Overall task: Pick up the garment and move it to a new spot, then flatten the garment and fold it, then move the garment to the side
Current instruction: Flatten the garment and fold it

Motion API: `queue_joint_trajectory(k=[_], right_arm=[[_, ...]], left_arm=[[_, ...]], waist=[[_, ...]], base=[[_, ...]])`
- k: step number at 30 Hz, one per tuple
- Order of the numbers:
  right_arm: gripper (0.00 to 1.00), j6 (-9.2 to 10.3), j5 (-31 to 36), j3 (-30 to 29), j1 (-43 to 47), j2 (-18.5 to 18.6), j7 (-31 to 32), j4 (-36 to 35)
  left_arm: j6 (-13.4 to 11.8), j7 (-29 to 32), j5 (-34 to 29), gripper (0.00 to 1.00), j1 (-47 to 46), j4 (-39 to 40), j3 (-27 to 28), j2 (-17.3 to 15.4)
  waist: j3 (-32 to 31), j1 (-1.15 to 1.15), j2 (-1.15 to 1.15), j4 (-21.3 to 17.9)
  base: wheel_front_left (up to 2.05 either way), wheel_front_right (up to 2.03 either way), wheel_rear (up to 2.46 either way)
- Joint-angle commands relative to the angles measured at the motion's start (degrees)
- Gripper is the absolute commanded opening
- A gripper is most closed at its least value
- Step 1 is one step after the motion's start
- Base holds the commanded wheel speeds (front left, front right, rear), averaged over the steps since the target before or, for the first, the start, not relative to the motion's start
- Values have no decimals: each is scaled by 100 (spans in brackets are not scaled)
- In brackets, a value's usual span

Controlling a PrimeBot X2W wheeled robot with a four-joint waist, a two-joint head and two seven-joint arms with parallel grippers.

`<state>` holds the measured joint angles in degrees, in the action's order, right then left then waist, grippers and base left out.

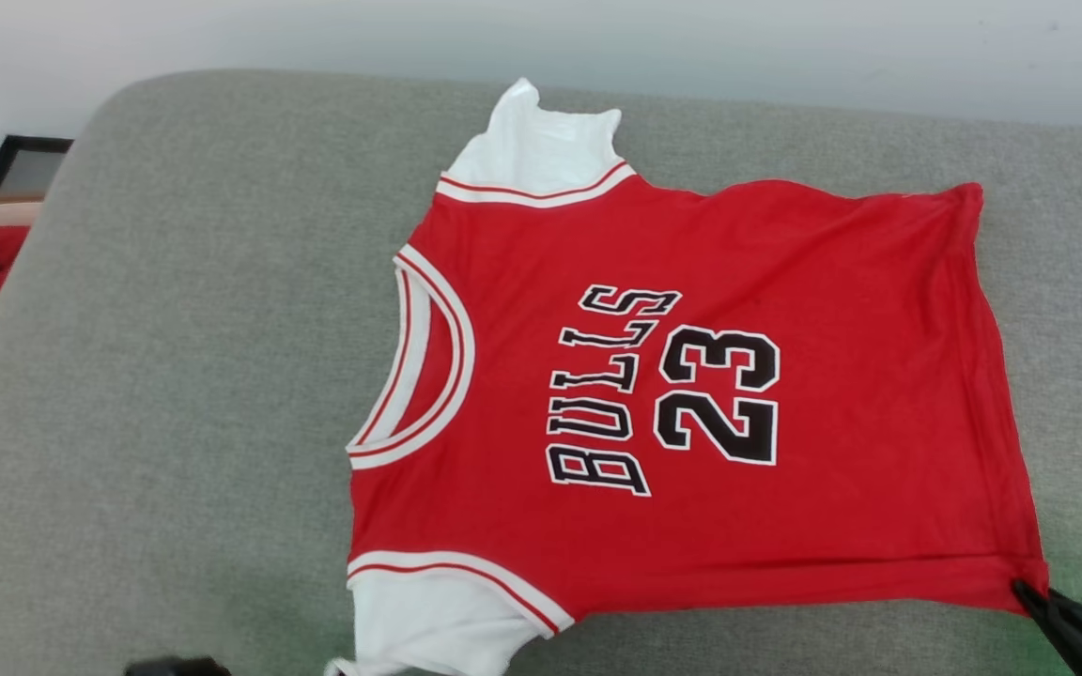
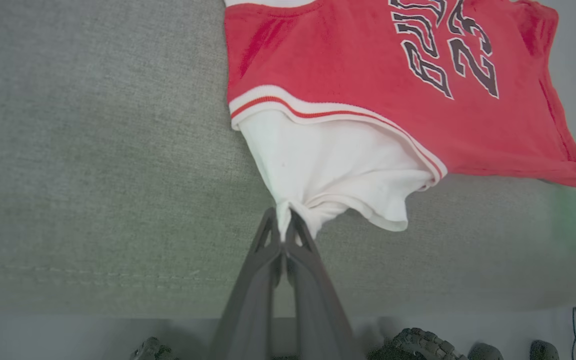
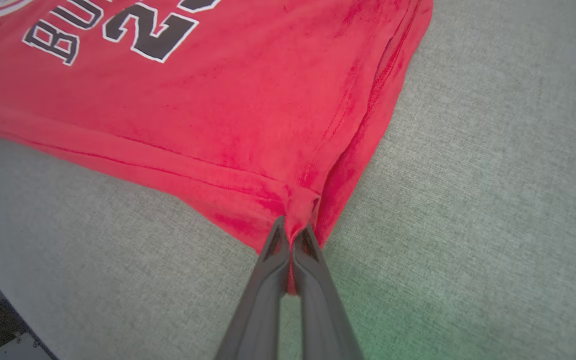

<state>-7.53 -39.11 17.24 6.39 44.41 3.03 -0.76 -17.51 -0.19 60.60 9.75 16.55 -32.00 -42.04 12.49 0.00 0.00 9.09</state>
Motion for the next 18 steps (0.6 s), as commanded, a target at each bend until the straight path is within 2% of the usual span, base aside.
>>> queue_joint_trajectory(k=[1,6,10,15,18], right_arm=[[0,8,-5,-73,52,-2,51,-71],[0,8,-4,-324,-148,-88,375,-396],[0,8,33,-423,-503,-158,739,-576],[0,8,92,-473,-1135,-259,1221,-655],[0,8,166,-401,-1556,-315,1469,-544]], left_arm=[[-60,6,-63,0,-34,62,70,-120],[-230,166,-377,0,-466,468,288,-547],[-206,511,-714,0,-1096,676,369,-928],[75,1021,-1027,0,-2130,539,378,-1180],[397,1272,-1140,0,-2785,255,297,-1123]], waist=[[48,0,0,-59],[136,0,0,-219],[216,0,0,-371],[364,0,0,-520],[481,0,0,-589]], base=[[0,0,0],[0,0,0],[0,0,0],[0,0,0],[0,0,0]])
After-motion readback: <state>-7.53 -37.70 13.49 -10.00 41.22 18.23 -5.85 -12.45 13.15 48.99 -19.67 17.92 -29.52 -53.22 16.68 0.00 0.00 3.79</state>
